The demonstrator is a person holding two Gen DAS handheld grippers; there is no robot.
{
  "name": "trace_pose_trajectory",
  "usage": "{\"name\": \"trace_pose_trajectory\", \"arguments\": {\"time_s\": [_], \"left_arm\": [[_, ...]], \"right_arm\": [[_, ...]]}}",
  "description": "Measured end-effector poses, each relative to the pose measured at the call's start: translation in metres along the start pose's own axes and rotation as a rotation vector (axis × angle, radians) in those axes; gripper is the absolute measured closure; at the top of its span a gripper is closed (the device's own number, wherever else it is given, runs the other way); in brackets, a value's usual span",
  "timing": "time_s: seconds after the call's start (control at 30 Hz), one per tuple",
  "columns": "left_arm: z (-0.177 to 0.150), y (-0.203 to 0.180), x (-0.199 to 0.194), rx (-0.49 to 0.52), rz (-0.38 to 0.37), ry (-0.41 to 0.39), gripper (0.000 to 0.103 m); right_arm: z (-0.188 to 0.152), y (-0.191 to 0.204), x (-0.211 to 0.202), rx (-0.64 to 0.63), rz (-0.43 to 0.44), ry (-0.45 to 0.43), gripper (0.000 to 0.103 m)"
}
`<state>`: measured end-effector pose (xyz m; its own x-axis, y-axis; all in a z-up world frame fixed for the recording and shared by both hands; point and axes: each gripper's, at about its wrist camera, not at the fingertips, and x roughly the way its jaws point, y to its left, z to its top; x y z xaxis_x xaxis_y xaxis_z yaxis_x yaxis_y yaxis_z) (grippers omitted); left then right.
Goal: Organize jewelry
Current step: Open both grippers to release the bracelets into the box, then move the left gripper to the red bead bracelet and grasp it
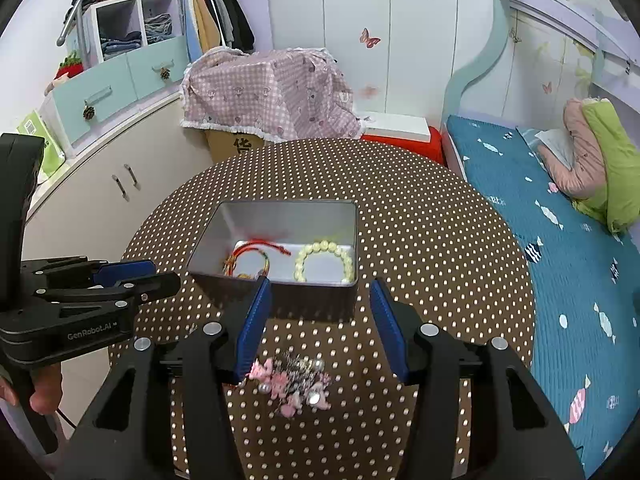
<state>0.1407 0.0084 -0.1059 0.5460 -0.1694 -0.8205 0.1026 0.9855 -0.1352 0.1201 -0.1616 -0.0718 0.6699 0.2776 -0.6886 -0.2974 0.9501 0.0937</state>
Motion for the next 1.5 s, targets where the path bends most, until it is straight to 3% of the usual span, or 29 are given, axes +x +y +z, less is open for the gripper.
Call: {"name": "trace_pose_trajectory", "arguments": {"time_s": [0.53,0.67,1.07,1.2,1.3,1.43,1.5], "left_arm": [[-0.027,0.002,0.019,-0.005,-0.026,0.082,0.054],[-0.031,-0.003,0.032,0.007,-0.048,0.109,0.042],[-0.038,-0.004,0.055,0.006,-0.034,0.158,0.045],[-0.046,0.001,0.051,0.013,-0.002,0.155,0.054],[-0.048,0.003,0.048,0.016,0.027,0.156,0.055],[-0.047,0.000,0.049,0.034,0.159,0.168,0.056],[-0.046,-0.001,0.049,0.039,0.187,0.175,0.057]], "right_arm": [[-0.032,0.007,0.004,0.013,-0.014,0.073,0.054],[-0.038,0.004,0.012,0.026,-0.025,0.104,0.054],[-0.050,0.004,0.025,0.025,-0.004,0.157,0.054],[-0.051,0.004,0.027,0.025,0.006,0.162,0.054],[-0.052,0.004,0.029,0.024,0.013,0.168,0.054],[-0.053,0.005,0.029,0.022,0.015,0.171,0.054],[-0.052,0.005,0.028,0.022,0.020,0.169,0.054]]}}
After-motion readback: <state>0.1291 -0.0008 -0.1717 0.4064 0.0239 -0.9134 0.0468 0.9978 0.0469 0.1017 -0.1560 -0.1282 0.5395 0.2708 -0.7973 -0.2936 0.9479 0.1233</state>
